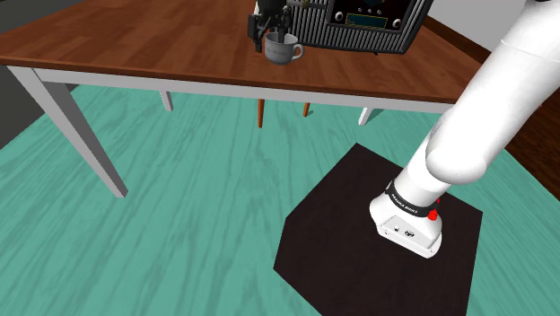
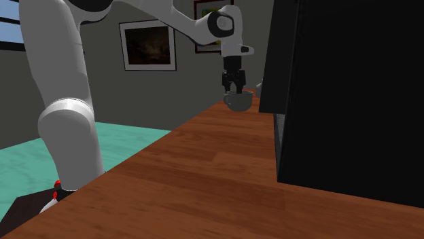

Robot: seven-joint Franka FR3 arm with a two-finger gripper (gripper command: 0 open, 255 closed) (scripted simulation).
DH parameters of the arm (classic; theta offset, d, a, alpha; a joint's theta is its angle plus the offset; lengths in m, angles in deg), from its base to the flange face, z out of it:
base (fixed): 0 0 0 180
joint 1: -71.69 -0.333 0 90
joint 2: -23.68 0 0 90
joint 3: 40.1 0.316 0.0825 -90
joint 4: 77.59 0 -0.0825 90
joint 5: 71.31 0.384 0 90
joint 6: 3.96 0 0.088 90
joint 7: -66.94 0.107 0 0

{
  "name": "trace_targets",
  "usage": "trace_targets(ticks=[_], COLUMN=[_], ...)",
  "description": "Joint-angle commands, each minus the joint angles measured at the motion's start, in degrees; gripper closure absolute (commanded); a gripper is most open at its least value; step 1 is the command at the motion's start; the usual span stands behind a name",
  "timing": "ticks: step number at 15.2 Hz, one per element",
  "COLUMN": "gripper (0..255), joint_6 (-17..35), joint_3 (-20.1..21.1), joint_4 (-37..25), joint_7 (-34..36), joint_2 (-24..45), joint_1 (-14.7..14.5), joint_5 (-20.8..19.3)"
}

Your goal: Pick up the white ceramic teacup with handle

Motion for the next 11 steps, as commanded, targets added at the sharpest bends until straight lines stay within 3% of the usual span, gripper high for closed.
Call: trace_targets(ticks=[1,11], gripper=[255,255], joint_6=[0.3,-0.5], joint_3=[0.0,0.0], joint_4=[0.2,-0.5], joint_7=[0.0,-0.1], joint_2=[0.0,0.0], joint_1=[0.0,0.0], joint_5=[0.0,0.0])
